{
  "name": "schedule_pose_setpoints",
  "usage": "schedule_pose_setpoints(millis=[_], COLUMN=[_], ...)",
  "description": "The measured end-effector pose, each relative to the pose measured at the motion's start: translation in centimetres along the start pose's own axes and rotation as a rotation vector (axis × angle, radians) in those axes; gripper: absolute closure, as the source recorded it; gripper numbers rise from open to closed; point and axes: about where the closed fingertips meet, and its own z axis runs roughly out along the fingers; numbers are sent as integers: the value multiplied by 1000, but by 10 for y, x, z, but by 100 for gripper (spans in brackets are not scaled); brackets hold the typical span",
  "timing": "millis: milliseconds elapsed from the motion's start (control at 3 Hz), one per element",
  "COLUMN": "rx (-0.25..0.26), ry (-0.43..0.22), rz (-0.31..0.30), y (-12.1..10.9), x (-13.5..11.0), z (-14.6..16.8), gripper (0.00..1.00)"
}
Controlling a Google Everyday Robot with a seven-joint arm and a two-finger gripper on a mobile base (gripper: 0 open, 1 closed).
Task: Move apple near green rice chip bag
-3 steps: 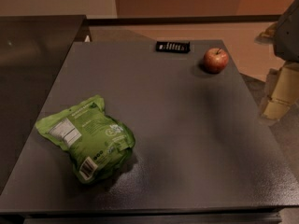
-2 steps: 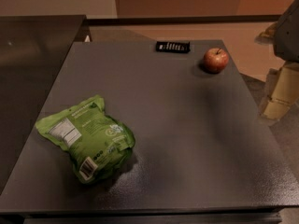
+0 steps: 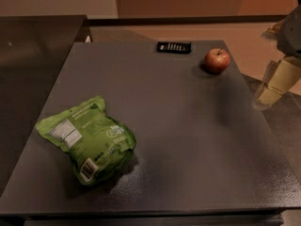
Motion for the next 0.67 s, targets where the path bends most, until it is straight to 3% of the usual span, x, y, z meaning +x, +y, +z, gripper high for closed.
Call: schedule_pose_setpoints(millis=[667], rx=[57], ry=[-139], rz=[76], y=[-58], x=[-8], z=[60], gripper=[0])
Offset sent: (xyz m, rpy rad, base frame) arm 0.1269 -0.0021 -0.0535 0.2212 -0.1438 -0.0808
